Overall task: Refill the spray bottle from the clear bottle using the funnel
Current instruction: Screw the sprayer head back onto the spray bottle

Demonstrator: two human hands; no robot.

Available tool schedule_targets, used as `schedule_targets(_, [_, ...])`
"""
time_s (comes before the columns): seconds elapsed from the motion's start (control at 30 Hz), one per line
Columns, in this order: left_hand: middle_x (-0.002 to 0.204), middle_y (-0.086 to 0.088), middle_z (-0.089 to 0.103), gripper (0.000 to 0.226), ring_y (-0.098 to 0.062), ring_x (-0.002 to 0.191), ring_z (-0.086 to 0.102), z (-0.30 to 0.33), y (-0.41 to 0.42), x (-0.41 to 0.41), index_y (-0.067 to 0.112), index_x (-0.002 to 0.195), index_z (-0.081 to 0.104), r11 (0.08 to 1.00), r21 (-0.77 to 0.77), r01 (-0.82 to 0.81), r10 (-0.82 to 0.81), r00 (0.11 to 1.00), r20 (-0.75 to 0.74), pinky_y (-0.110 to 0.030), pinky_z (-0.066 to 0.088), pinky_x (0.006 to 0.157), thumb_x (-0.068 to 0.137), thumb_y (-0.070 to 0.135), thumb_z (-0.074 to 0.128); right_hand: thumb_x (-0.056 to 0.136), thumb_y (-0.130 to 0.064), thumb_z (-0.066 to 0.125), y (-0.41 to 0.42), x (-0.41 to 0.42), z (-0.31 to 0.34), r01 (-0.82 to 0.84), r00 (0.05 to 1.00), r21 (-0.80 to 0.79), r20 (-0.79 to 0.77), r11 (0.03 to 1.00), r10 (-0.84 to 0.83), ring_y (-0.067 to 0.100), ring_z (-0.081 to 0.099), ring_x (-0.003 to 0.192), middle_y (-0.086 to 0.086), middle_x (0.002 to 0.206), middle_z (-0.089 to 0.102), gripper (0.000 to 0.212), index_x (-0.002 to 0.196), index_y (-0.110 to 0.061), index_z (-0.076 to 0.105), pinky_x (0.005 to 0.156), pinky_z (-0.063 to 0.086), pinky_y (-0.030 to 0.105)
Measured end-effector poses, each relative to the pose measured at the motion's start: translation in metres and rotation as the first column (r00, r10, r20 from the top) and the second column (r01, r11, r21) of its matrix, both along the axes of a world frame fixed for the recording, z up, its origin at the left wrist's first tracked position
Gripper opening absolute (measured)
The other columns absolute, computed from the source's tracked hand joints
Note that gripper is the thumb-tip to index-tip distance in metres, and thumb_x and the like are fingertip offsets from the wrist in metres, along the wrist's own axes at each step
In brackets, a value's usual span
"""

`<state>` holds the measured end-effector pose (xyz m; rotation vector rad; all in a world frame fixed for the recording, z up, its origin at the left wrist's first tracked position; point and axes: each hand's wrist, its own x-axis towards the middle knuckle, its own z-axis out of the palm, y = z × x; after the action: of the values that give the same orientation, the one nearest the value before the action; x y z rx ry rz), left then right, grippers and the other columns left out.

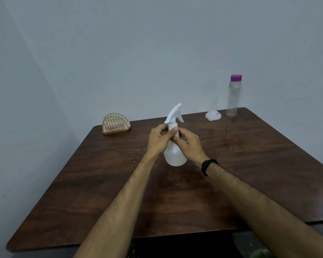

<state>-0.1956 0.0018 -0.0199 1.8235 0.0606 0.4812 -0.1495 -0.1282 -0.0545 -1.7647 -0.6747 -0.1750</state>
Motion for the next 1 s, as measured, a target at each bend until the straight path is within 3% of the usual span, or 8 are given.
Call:
schedule_targets(0.23, [0.100,0.005,0.075,0.053,-0.010,0.095,0.071,0.007,-0.007,0.003,0.022,0.111,0.072,0.990,0.136,-0.044,0.046,0.999,-0.008,-0.040,0.059,0.089,0.082,0.065,0.064,0.097,-0.043,0.056,0.004,-0.002,-0.005,0.047,0.999,-0.002,0.019,0.999,-0.047,0.010,0.067,0.098,-0.007,0.105,0.069,0.028,0.114,-0.023,0.066,0.085,0.058,0.039])
schedule_targets(0.4, [0.107,-0.004,0.069,0.033,-0.015,0.100,0.068,0.000,-0.007,0.006,0.016,0.111,0.069,0.998,0.058,-0.025,0.024,0.999,0.028,-0.044,0.057,0.092,0.095,0.045,0.062,0.094,-0.050,0.055,0.005,-0.005,-0.005,0.046,0.998,0.013,0.037,0.999,-0.046,0.005,0.065,0.095,-0.013,0.101,0.068,0.025,0.107,-0.032,0.065,0.080,0.055,0.029])
schedule_targets(0.5, [0.109,-0.002,0.069,0.029,-0.012,0.099,0.068,-0.001,-0.008,0.005,0.015,0.118,0.064,0.997,0.024,-0.067,0.063,0.989,0.134,-0.031,0.059,0.086,0.094,0.031,0.068,0.096,-0.044,0.056,0.006,-0.005,-0.006,0.060,0.997,0.009,0.045,0.998,-0.060,0.004,0.063,0.097,-0.014,0.104,0.065,0.028,0.116,-0.026,0.065,0.080,0.052,0.025])
schedule_targets(0.63, [0.100,-0.002,0.070,0.016,-0.012,0.091,0.068,-0.002,-0.005,0.007,0.010,0.112,0.065,0.999,-0.035,-0.039,0.043,0.988,0.151,-0.030,0.055,0.079,0.097,0.018,0.063,0.093,-0.055,0.053,0.007,-0.003,-0.011,0.077,0.995,0.017,0.054,0.997,-0.078,0.008,0.065,0.095,-0.012,0.103,0.067,0.039,0.112,-0.024,0.066,0.080,0.057,0.036])
schedule_targets(0.77, [0.095,0.003,0.071,0.013,-0.009,0.087,0.067,-0.005,-0.006,0.007,0.011,0.110,0.064,0.996,-0.076,0.040,-0.031,0.992,0.125,-0.029,0.053,0.077,0.100,0.017,0.056,0.095,-0.050,0.056,0.009,-0.001,-0.016,0.074,0.996,0.047,0.041,0.996,-0.076,0.004,0.064,0.100,-0.013,0.109,0.068,0.037,0.117,-0.023,0.067,0.083,0.056,0.031])
schedule_targets(0.9, [0.111,-0.003,0.076,0.042,-0.018,0.105,0.072,-0.005,-0.014,0.006,0.011,0.123,0.051,0.987,-0.148,0.060,-0.042,0.992,0.120,-0.040,0.057,0.092,0.091,0.028,0.072,0.098,-0.040,0.055,0.009,0.000,-0.021,0.078,0.996,0.072,0.027,0.994,-0.080,0.009,0.064,0.104,-0.004,0.112,0.069,0.034,0.121,-0.018,0.066,0.085,0.054,0.030])
schedule_targets(1.0, [0.107,-0.009,0.075,0.025,-0.020,0.098,0.072,-0.007,-0.009,0.006,0.004,0.121,0.060,0.968,-0.227,0.109,-0.088,0.991,0.102,-0.036,0.057,0.086,0.100,0.017,0.060,0.094,-0.048,0.058,0.009,-0.001,-0.020,0.036,0.999,0.081,-0.001,0.996,-0.036,0.010,0.064,0.107,-0.001,0.117,0.068,0.040,0.125,-0.023,0.065,0.088,0.054,0.027])
